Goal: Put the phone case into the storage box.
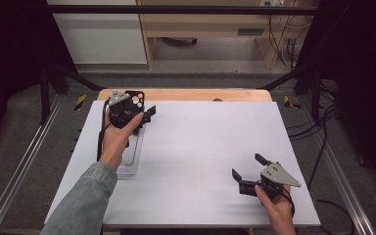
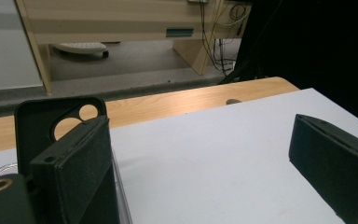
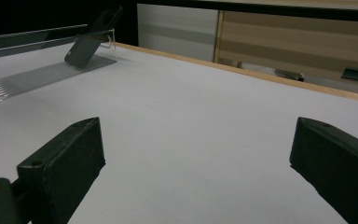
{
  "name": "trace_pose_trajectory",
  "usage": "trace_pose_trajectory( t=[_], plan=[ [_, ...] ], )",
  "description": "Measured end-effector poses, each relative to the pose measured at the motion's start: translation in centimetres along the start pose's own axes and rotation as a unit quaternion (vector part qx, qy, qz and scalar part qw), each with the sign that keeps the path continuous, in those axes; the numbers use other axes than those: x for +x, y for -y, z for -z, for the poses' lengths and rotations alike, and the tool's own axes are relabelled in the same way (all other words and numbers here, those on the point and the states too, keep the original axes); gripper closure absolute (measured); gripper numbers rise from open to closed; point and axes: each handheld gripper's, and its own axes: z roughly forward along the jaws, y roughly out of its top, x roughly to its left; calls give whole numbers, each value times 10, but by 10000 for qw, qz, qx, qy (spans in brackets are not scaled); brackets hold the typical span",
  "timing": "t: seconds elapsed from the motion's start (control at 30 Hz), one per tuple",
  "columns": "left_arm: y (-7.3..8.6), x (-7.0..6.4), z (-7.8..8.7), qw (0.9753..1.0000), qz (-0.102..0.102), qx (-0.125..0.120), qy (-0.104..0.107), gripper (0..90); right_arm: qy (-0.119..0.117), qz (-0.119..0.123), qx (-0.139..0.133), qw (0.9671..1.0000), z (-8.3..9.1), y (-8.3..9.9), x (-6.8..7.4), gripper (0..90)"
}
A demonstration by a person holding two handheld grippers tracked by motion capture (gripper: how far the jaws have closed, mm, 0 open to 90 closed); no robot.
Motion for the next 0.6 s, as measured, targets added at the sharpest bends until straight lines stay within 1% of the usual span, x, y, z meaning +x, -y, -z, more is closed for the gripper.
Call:
trace_pose_trajectory(
  t=[0.33, 0.53, 0.6],
  plan=[
    [0, -6, 20, 9998, -32, -134, 151, 45, -33, 26, 52, 10000, 0, 0, 2, 33],
    [-2, -8, 31, 9994, -84, -281, 160, 43, -55, 8, 64, 10000, 0, 0, 1, 32],
    [-2, -10, 33, 9992, -135, -318, 178, 43, -77, 26, 64, 9999, 0, 0, 2, 28]
  ],
)
